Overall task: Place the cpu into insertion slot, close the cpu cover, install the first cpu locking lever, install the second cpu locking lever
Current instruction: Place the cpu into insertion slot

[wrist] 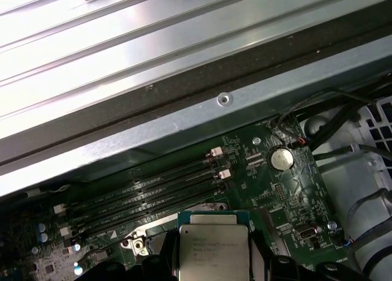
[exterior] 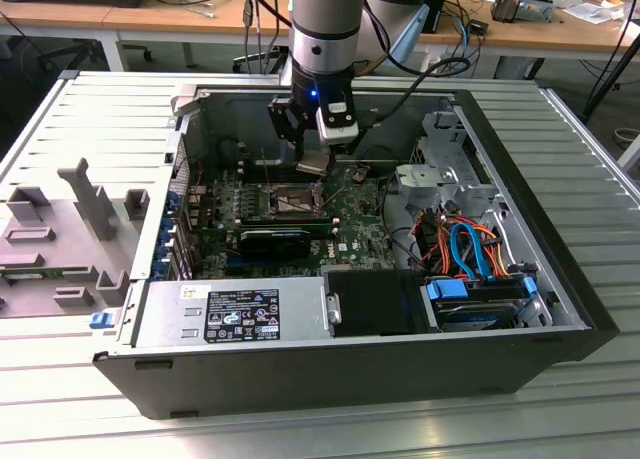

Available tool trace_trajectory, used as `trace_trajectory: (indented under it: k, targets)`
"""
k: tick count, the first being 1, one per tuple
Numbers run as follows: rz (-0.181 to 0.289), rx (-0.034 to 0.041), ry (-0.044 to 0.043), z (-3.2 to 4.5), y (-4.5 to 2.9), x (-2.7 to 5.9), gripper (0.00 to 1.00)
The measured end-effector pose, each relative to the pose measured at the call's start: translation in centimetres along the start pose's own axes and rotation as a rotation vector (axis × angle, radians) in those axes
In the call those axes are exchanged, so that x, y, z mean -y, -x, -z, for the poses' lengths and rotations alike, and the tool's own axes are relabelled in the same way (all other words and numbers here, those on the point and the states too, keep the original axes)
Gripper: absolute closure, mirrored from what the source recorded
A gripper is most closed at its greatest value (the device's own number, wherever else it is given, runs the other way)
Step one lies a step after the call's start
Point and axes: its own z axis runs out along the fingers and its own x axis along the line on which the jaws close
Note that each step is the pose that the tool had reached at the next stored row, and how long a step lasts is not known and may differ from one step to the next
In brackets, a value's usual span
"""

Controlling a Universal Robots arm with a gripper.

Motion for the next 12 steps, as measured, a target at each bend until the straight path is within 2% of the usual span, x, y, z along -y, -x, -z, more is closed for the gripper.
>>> trace_trajectory:
  k: [12]
  targets:
    - [-0.013, 0.0012, 0.0003, 0.0, 0.0, 0.0, 0.45]
